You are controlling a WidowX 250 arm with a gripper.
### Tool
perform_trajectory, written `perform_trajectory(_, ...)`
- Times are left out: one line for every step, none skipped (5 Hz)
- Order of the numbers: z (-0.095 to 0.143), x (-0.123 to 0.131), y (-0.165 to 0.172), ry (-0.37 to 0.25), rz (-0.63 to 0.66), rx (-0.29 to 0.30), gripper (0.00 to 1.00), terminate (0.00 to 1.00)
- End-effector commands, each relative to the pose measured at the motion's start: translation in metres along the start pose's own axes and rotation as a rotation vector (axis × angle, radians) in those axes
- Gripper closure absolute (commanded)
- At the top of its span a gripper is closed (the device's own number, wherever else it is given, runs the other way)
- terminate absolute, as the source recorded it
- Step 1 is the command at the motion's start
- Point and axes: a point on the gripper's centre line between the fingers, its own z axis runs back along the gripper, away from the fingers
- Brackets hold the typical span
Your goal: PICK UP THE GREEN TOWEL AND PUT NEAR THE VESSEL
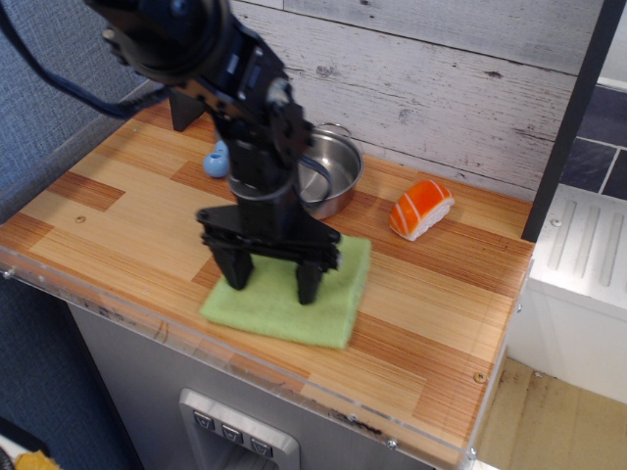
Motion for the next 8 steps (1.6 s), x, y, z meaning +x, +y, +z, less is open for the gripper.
perform_trajectory(0.001, 0.008, 0.050, 0.012, 0.080, 0.026, 0.00, 0.00)
perform_trajectory(0.003, 0.012, 0.067, 0.013, 0.113, 0.025, 0.00, 0.00)
perform_trajectory(0.005, 0.019, 0.082, 0.012, 0.143, 0.028, 0.00, 0.00)
perform_trajectory(0.006, 0.025, 0.098, 0.009, 0.174, 0.034, 0.00, 0.00)
perform_trajectory(0.007, 0.031, 0.115, 0.006, 0.204, 0.042, 0.00, 0.00)
perform_trajectory(0.009, 0.036, 0.128, -0.002, 0.229, 0.053, 0.00, 0.00)
perform_trajectory(0.012, 0.039, 0.137, -0.010, 0.244, 0.059, 0.00, 0.00)
perform_trajectory(0.016, 0.039, 0.136, -0.015, 0.244, 0.062, 0.00, 0.00)
